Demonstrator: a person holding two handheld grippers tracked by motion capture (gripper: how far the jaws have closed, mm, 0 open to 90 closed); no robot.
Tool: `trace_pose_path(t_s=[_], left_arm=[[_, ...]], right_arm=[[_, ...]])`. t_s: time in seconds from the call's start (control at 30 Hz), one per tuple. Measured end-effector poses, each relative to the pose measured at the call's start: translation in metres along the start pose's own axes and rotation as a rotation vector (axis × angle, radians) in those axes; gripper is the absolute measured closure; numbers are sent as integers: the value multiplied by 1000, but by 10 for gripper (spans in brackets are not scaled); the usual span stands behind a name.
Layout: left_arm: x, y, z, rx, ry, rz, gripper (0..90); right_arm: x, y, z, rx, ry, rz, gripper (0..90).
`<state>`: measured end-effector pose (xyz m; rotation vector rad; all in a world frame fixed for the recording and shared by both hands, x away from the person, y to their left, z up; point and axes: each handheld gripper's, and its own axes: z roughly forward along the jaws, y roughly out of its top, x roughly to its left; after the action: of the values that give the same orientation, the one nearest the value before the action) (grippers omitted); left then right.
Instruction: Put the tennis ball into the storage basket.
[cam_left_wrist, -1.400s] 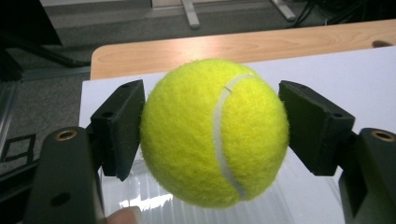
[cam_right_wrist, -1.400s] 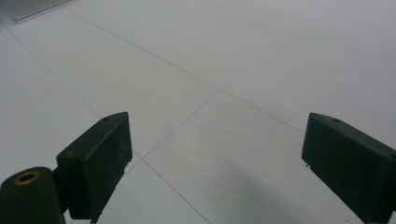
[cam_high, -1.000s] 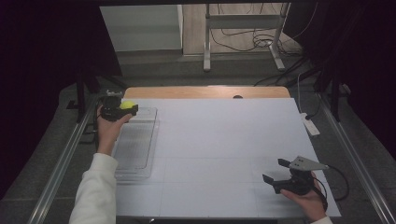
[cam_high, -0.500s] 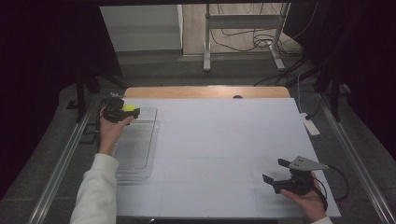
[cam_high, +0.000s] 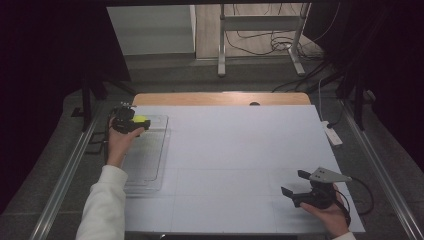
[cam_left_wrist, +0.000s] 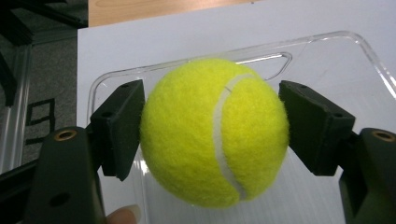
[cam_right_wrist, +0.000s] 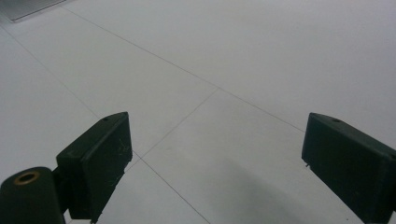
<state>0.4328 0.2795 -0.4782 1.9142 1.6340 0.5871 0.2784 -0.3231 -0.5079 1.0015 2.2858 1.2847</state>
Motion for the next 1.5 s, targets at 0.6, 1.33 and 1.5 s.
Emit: trace_pose_path(t_s=[0.6, 1.33, 1.5], left_arm=[[-6, -4, 17, 86, 39, 47, 270], [-6, -6, 8, 23, 18, 52, 156], [-6, -8, -2, -25, -3, 43, 142]], right_arm=[[-1, 0, 0, 6, -2, -1, 90], [-1, -2, 1, 4, 3, 10, 89], [-3, -2, 2, 7, 3, 13, 88]])
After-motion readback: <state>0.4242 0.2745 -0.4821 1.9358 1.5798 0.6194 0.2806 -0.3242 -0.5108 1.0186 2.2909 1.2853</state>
